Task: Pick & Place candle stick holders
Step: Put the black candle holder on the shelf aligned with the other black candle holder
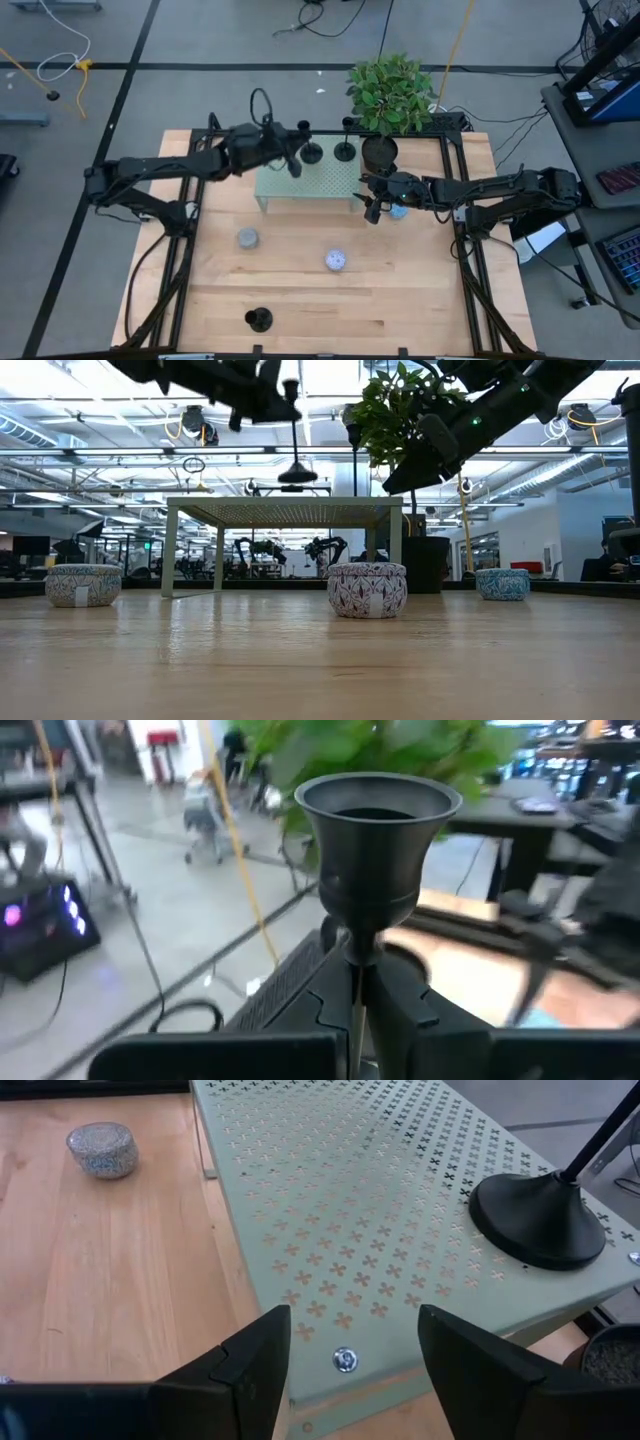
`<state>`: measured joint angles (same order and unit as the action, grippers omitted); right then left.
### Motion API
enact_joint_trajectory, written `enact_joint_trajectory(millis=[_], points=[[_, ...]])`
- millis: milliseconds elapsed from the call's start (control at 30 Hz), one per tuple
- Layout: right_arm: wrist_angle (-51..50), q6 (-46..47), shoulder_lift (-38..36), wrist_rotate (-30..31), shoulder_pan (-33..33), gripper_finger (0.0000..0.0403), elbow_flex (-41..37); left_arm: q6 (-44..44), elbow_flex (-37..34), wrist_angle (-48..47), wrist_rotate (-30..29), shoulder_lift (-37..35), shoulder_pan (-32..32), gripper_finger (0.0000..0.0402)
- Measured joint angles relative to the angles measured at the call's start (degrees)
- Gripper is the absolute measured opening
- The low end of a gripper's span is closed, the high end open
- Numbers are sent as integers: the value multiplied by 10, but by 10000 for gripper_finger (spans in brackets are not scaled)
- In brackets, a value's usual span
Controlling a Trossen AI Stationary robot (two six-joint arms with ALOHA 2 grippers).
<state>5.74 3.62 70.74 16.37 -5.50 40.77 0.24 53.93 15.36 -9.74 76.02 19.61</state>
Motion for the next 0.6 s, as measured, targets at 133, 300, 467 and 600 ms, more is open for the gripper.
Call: enact_joint_trajectory(millis=[133, 300, 467, 600], points=[[0, 0, 0, 0, 0, 212, 0, -19, 0, -2, 25, 35, 28, 17], [0, 0, 0, 0, 0, 212, 0, -17, 0, 17, 22, 68, 47, 13], [0, 0, 0, 0, 0, 212, 0, -15, 0, 26, 23, 77, 54, 23], [0, 0, 0, 0, 0, 212, 0, -7, 0, 25, 22, 77, 56, 33]])
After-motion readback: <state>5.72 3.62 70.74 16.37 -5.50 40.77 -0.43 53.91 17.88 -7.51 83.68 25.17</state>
